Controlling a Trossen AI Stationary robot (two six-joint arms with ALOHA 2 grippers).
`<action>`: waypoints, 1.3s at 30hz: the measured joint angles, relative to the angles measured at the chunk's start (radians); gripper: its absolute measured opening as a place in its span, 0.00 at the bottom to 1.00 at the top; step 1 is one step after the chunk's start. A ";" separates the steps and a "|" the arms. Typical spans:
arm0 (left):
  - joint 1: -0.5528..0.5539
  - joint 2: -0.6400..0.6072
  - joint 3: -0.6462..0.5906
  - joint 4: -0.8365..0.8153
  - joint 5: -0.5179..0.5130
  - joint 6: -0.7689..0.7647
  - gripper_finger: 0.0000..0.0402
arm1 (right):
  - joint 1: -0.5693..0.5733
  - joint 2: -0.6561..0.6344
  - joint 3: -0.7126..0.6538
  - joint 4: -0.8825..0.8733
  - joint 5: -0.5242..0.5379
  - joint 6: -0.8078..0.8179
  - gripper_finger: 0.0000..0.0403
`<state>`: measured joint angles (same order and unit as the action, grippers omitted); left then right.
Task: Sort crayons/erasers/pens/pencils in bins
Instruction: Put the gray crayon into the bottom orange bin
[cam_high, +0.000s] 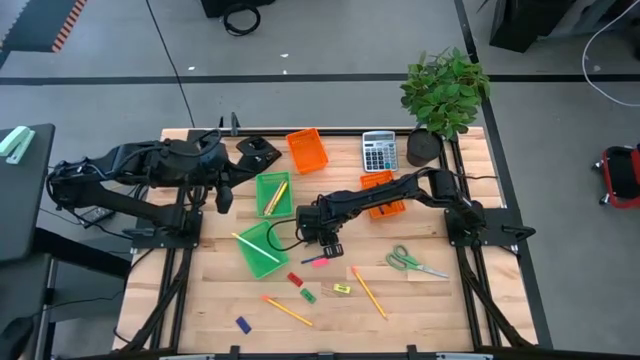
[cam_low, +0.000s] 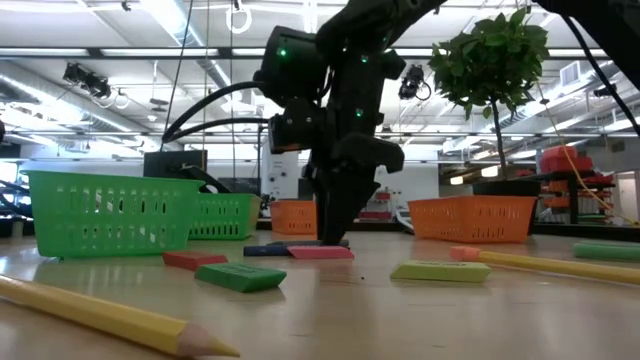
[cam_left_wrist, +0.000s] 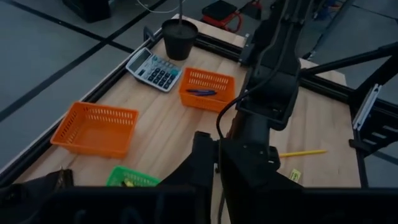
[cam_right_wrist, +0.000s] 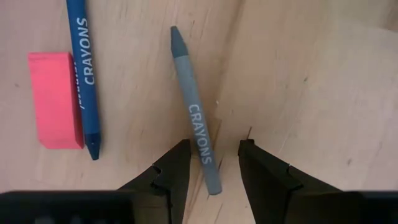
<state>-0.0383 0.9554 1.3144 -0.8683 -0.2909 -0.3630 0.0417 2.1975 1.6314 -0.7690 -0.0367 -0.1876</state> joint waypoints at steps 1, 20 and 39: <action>0.000 0.000 0.000 -0.001 -0.003 0.000 0.08 | 0.001 0.000 0.000 0.000 0.009 -0.002 0.35; 0.000 0.000 0.000 -0.035 -0.004 0.010 0.07 | 0.048 -0.003 -0.059 0.051 0.041 0.077 0.10; 0.001 0.000 0.000 -0.047 -0.005 0.055 0.05 | 0.034 -0.222 -0.061 -0.118 0.152 0.469 0.08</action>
<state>-0.0376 0.9550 1.3144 -0.9150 -0.2958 -0.3077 0.0756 1.9757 1.5700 -0.8869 0.1152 0.2815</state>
